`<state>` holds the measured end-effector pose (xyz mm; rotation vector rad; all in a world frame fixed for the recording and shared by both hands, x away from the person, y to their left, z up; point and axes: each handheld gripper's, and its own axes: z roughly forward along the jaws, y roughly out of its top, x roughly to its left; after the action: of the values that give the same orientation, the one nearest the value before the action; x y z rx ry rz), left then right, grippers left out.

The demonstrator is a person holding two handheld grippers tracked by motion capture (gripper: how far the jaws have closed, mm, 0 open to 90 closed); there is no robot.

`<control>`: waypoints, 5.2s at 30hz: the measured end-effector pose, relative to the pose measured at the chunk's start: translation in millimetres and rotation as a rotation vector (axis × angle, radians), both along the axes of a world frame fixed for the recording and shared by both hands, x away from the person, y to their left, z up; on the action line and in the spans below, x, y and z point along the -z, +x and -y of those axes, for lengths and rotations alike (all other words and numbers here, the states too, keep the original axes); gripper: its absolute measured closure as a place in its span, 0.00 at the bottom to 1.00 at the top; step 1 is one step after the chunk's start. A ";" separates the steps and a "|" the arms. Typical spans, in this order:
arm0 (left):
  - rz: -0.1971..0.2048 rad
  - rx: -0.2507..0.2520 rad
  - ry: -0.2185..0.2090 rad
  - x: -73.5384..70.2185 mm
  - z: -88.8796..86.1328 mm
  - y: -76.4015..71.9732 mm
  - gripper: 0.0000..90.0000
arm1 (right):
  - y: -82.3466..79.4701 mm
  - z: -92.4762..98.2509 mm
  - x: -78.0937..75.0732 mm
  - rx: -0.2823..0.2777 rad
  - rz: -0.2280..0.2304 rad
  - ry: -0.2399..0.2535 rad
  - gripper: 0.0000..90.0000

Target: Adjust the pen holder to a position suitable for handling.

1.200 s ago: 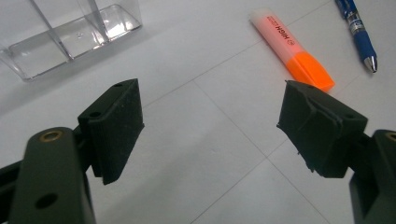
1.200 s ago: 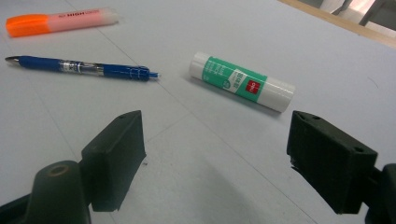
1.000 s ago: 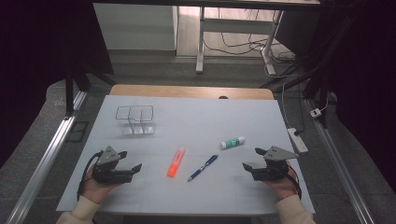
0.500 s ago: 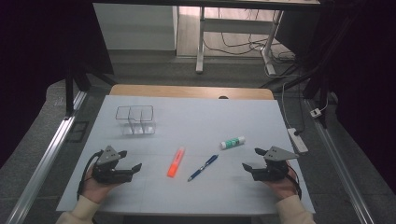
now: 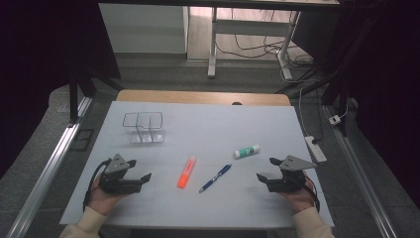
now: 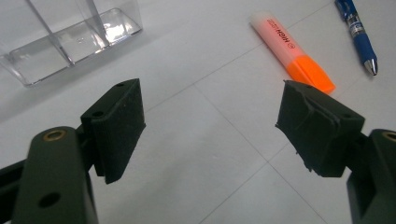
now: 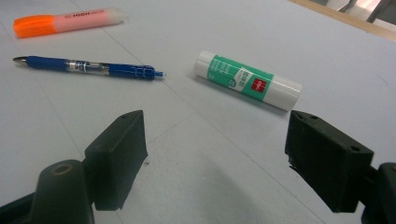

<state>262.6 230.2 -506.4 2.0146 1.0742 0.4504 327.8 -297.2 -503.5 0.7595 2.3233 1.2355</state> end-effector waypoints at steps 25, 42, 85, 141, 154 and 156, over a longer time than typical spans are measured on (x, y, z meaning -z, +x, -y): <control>0.003 0.013 -0.011 -30.8 2.9 24.9 0.26 | 0.7 1.2 0.0 0.005 0.006 0.020 0.24; -0.006 -0.019 -0.001 -49.0 -4.8 54.2 0.27 | 1.9 1.8 0.3 0.018 0.005 0.023 0.24; -0.080 -0.286 0.053 -40.3 -87.5 116.6 0.99 | 3.9 0.0 2.3 0.027 -0.009 -0.004 0.24; -0.155 -0.251 0.040 18.6 -85.3 158.5 0.99 | 0.9 -5.0 1.7 0.024 -0.004 -0.021 0.25; -0.160 -0.226 0.027 15.5 -72.1 159.5 0.99 | 0.2 -4.7 1.4 0.022 -0.006 -0.026 0.25; -0.159 -0.217 0.026 14.5 -69.9 159.1 0.99 | 0.3 -5.0 1.6 0.019 -0.007 -0.026 0.25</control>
<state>421.6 300.0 -521.0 1.9914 1.3998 0.4226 328.1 -292.2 -505.2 0.7761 2.3283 1.1942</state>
